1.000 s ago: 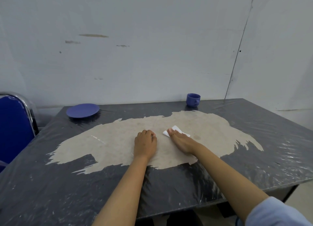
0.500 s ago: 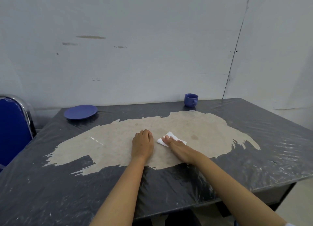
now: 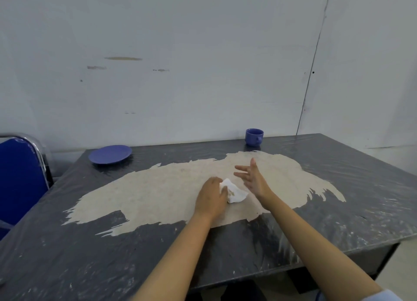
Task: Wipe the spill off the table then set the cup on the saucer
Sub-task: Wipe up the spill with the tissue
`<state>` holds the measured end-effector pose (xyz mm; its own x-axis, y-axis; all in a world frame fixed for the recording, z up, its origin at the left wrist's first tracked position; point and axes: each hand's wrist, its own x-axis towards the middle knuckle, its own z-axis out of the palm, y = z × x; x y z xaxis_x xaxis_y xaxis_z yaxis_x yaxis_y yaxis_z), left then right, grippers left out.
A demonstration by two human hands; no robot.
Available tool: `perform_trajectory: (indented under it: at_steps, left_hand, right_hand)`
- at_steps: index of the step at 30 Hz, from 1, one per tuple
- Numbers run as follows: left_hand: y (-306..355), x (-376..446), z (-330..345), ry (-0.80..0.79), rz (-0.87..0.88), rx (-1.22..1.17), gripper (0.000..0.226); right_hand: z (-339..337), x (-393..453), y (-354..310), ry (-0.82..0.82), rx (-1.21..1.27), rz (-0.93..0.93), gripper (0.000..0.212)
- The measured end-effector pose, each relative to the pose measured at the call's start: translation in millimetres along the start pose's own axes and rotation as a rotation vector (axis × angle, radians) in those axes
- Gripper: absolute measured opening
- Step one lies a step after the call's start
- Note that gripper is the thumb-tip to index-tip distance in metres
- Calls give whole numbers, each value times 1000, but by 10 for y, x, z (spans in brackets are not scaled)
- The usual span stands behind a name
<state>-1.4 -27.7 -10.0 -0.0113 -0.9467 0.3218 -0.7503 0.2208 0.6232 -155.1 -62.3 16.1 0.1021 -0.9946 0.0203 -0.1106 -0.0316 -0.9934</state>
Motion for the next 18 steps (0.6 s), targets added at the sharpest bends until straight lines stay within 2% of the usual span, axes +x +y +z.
perform_trajectory:
  at_steps: [4, 7, 11, 14, 18]
  left_hand:
    - [144, -78, 186, -78, 33, 130, 57]
    - [171, -18, 209, -143, 18, 197, 60]
    - [112, 58, 230, -246, 28, 276, 60]
    - [62, 89, 256, -307, 22, 299, 59]
    - [46, 179, 265, -360, 35, 338, 57]
  right_hand:
    - [-176, 14, 220, 164, -275, -89, 64]
    - [-309, 33, 353, 169, -639, -153, 69]
    - [-402, 66, 404, 159, -986, -146, 53]
    - [-437, 63, 443, 152, -1113, -133, 48]
    - [-403, 33, 485, 187, -1066, -107, 50]
